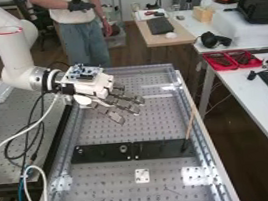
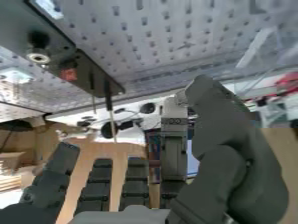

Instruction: Grab the larger nut and place it in the white container

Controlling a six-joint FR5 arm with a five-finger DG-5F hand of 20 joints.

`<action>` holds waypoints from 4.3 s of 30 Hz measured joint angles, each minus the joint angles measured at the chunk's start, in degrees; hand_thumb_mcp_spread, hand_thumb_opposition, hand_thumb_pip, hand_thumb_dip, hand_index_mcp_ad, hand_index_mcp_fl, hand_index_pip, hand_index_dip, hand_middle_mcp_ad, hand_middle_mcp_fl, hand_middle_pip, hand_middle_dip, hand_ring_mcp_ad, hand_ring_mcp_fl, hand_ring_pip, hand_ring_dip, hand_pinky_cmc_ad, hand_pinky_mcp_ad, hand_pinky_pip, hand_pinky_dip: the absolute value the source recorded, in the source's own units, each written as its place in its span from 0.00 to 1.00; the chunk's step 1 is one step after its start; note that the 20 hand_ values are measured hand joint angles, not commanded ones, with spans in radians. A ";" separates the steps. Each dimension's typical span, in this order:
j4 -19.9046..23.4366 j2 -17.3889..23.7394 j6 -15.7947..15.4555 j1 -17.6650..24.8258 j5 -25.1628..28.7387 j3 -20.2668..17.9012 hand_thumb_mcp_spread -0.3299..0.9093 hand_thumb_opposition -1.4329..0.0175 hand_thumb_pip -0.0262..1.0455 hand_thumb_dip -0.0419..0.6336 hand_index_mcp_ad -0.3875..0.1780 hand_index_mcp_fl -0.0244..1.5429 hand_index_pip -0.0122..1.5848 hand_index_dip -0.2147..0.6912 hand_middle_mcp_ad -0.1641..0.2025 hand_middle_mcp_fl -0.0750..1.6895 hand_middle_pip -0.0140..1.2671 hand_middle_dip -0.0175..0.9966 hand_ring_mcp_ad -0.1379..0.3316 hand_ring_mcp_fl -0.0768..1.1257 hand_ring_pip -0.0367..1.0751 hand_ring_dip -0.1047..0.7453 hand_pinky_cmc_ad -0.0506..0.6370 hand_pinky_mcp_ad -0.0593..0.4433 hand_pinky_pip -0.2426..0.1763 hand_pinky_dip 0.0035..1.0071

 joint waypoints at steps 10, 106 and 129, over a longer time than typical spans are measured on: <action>2.08 1.81 -0.87 -2.26 -19.53 -3.44 0.53 0.35 0.70 0.48 0.51 0.17 0.97 0.39 0.62 0.05 0.12 0.25 0.60 0.07 0.14 0.29 0.59 0.70 0.32 0.57; -28.67 9.20 -4.97 -11.33 -11.96 25.98 0.35 0.45 0.63 0.28 0.46 0.07 0.21 0.24 0.63 0.04 0.11 0.27 0.62 0.06 0.12 0.30 0.60 0.74 0.31 0.62; -32.93 8.12 -4.70 -12.29 -13.01 27.53 0.36 0.45 0.63 0.28 0.47 0.07 0.19 0.27 0.64 0.04 0.11 0.26 0.63 0.06 0.11 0.30 0.59 0.74 0.31 0.59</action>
